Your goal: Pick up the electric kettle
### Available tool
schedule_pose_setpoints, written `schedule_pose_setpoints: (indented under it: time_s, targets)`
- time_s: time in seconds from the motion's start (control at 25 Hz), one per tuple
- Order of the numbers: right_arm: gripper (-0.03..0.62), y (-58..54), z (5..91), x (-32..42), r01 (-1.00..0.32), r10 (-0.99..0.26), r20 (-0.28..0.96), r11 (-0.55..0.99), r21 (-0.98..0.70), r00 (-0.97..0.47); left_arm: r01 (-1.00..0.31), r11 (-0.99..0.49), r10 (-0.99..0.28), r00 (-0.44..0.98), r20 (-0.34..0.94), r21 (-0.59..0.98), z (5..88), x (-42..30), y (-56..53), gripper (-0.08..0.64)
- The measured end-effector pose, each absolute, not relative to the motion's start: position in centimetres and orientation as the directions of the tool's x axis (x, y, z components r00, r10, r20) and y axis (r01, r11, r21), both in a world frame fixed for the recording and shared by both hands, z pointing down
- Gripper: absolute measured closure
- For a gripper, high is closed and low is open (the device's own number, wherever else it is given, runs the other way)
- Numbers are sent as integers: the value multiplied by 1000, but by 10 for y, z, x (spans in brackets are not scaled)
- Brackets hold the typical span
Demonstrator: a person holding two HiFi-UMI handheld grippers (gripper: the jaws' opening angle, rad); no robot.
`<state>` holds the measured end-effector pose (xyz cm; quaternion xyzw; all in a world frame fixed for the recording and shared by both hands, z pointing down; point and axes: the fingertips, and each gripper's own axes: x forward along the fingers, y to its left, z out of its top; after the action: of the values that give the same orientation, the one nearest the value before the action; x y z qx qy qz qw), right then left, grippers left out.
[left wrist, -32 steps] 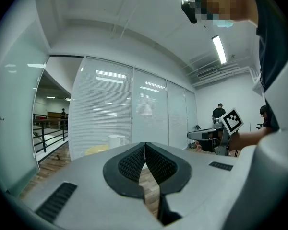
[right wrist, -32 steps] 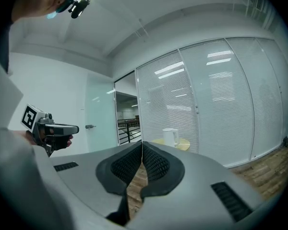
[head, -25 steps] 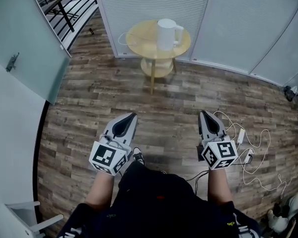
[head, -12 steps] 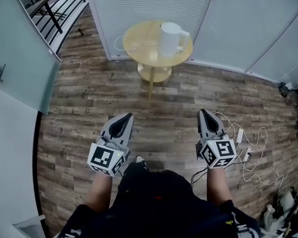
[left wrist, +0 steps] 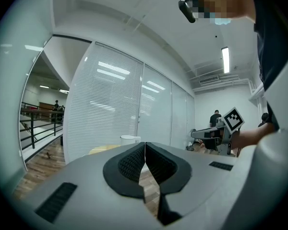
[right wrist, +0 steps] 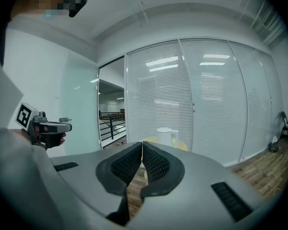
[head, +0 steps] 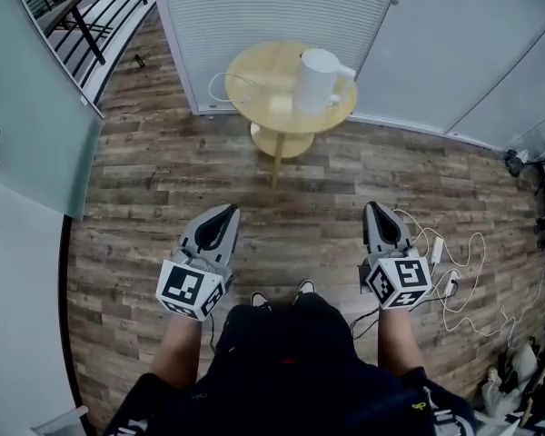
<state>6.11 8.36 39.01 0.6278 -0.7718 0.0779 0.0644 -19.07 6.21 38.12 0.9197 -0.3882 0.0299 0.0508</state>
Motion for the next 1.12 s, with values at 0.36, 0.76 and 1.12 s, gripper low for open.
schedule_pose_setpoints:
  time_s: [0.36, 0.76, 1.12]
  targets:
    - [566, 27, 396, 92, -976, -962, 170, 208, -56, -215, -719, -693, -711, 694, 113, 54, 383, -155, 12, 537]
    - [566, -70, 406, 167, -966, -950, 178, 251, -60, -258, -756, -653, -746, 653, 135, 45, 387, -81, -72, 537]
    - [566, -137, 424, 226, -949, -931, 187, 299, -95, -312, -784, -621, -776, 616, 136, 3, 377, -18, -128, 537]
